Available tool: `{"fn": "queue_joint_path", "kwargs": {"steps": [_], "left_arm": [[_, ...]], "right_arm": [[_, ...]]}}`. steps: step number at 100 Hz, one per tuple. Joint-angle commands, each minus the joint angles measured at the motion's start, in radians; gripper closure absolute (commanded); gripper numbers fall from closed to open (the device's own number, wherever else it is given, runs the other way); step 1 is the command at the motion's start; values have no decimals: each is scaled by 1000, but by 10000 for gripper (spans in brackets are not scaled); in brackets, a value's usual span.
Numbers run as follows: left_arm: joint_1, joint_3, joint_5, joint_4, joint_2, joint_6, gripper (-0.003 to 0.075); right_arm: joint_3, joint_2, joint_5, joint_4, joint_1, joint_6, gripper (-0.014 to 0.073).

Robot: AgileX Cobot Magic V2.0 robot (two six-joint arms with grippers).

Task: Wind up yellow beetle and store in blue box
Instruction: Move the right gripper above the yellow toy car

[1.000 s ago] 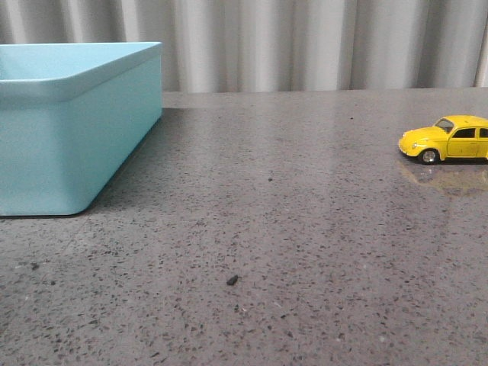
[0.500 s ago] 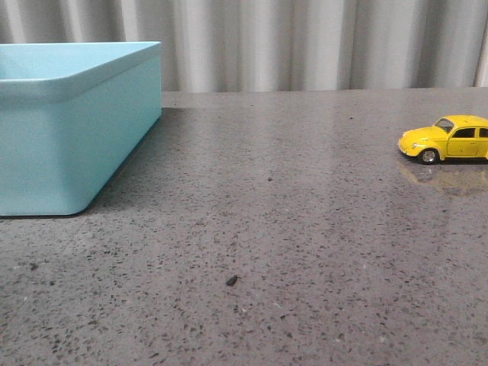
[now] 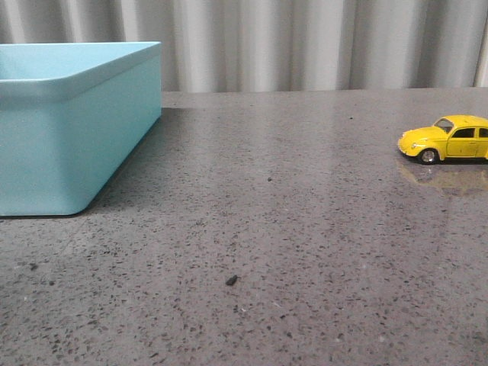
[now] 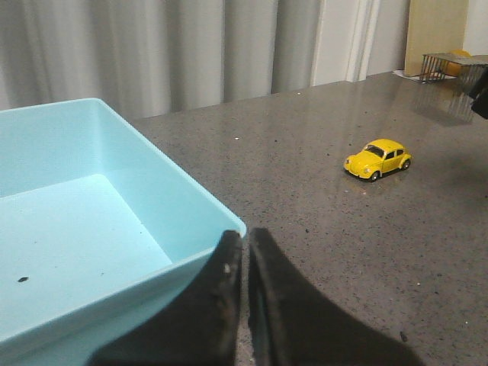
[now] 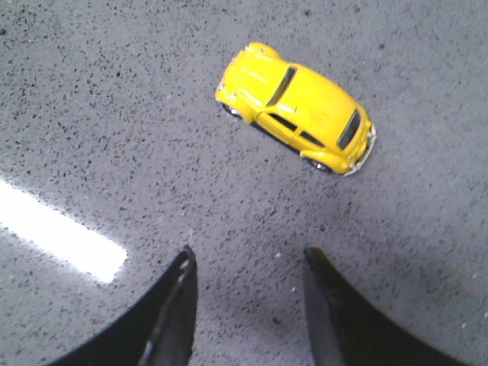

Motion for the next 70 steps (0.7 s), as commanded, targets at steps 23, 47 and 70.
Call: {"fn": "queue_joint_path", "kwargs": {"steps": [23,47,70], "left_arm": [[-8,-27,-24,-70,18,3,741],[-8,-26,-24,-70,18,3,741],[-20,-28,-53,-70,18,-11,741]], "right_arm": [[-33,-4,-59,18,-7,-20,470],[-118,83,38,61,-7,153,658],[-248,203,112,61,-7,221,655]]}}
